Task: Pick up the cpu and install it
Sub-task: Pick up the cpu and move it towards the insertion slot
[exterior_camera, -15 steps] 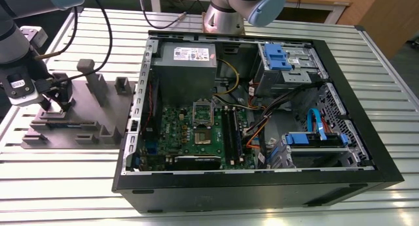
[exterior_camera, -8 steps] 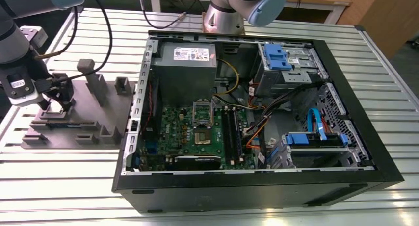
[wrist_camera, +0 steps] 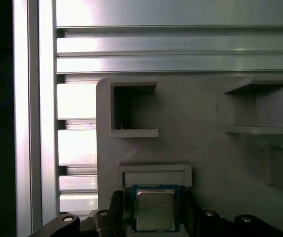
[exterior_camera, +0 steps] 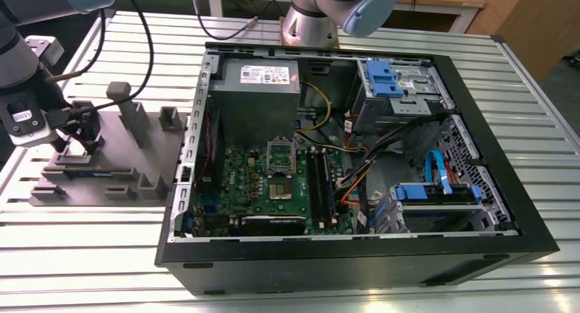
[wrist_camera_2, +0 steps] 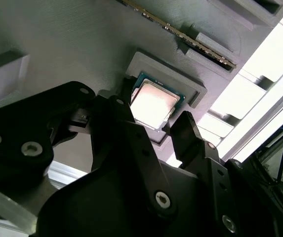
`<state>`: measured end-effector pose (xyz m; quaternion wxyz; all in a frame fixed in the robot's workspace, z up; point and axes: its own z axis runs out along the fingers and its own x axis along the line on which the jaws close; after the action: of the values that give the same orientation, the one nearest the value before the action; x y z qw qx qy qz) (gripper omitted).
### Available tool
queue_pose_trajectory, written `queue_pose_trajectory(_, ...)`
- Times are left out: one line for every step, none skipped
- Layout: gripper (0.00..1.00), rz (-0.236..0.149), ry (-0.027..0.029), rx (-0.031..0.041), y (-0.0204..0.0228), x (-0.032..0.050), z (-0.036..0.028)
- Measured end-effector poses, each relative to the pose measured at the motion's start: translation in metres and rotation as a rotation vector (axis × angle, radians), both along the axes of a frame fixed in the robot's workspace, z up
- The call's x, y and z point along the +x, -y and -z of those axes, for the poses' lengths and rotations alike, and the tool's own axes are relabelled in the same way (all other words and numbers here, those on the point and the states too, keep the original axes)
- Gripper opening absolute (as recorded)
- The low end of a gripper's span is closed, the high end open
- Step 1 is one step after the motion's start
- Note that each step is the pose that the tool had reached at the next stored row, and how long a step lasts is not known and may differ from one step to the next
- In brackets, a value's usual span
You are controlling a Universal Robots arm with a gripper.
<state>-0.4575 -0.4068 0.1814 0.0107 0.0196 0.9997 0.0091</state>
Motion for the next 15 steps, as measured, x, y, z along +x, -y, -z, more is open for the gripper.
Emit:
queue_pose_trajectory(0.58,0.000,0.0000,0.0001,0.0000,0.0000,0.0000)
queue_pose_trajectory(0.58,0.000,0.0002,0.0001,0.0000,0.0000,-0.0001)
queue_pose_trajectory(0.58,0.000,0.0001,0.0001,0.0000,0.0000,-0.0003)
queue_pose_trajectory(0.58,0.000,0.0000,0.0000,0.0000,0.0000,-0.0006)
queue_pose_trajectory(0.58,0.000,0.0001,0.0000,-0.0001,0.0000,-0.0007)
queue_pose_trajectory(0.58,0.000,0.0001,0.0000,0.0000,0.0000,-0.0009)
queue_pose_trajectory(0.58,0.000,0.0000,0.0001,-0.0001,0.0000,-0.0009)
queue_pose_trajectory(0.58,0.000,0.0000,0.0000,-0.0001,0.0000,-0.0009)
queue_pose_trajectory(0.58,0.000,0.0000,0.0000,-0.0001,0.0002,-0.0010)
queue_pose_trajectory(0.58,0.000,0.0000,0.0000,-0.0001,0.0005,-0.0010)
queue_pose_trajectory(0.58,0.000,-0.0001,0.0000,-0.0001,0.0005,-0.0010)
queue_pose_trajectory(0.58,0.000,-0.0001,0.0000,0.0000,0.0006,-0.0010)
queue_pose_trajectory(0.58,0.000,-0.0001,0.0000,-0.0001,0.0011,-0.0010)
queue_pose_trajectory(0.58,0.000,-0.0001,0.0000,-0.0001,0.0013,-0.0010)
queue_pose_trajectory(0.58,0.000,-0.0002,-0.0001,-0.0001,0.0013,-0.0010)
